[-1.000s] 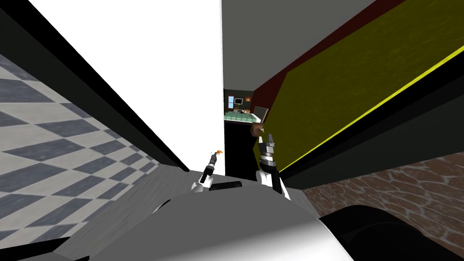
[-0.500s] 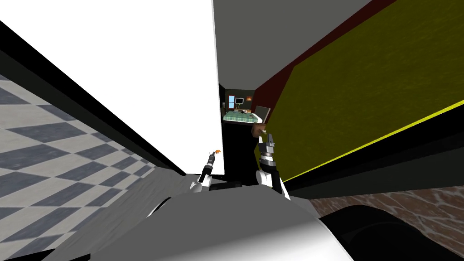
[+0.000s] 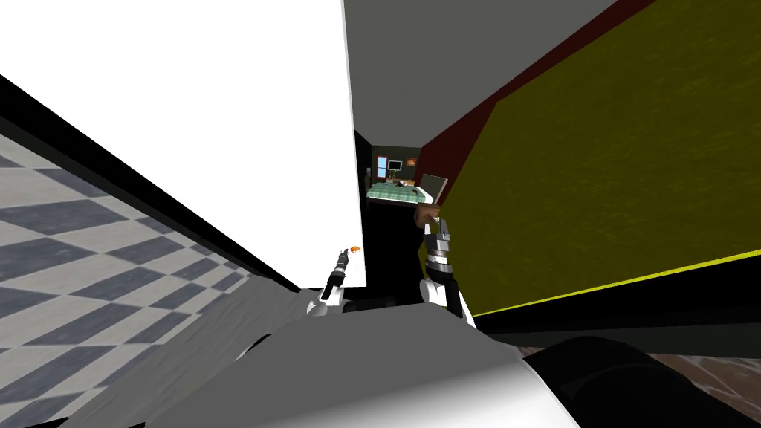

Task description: Push the door open

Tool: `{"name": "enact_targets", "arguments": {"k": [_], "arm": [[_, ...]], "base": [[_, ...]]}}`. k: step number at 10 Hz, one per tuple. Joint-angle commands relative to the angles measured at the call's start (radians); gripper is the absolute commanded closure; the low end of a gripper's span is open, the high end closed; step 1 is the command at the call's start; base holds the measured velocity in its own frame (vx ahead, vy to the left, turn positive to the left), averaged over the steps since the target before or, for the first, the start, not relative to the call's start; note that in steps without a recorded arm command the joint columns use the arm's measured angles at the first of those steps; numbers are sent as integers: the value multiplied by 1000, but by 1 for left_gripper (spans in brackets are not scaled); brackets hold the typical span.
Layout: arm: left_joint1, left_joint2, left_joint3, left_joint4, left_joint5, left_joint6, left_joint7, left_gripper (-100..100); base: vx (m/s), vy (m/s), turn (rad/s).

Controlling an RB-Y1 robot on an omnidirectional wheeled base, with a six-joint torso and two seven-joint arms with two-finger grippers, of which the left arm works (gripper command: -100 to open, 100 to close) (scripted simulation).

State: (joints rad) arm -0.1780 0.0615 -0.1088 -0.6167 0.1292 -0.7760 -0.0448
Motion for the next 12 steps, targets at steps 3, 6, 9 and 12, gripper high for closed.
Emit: {"name": "enact_targets", "arguments": {"k": [3, 6, 9, 12], "arm": [[-22, 16, 39, 38, 18, -34, -9, 100], [-22, 19, 67, 41, 32, -34, -17, 100], [-22, 17, 112, 43, 54, -36, -31, 100], [-21, 12, 140, 45, 67, -37, -40, 100]], "base": [[134, -99, 47], [125, -97, 60], [169, -119, 77], [164, -89, 56]]}}
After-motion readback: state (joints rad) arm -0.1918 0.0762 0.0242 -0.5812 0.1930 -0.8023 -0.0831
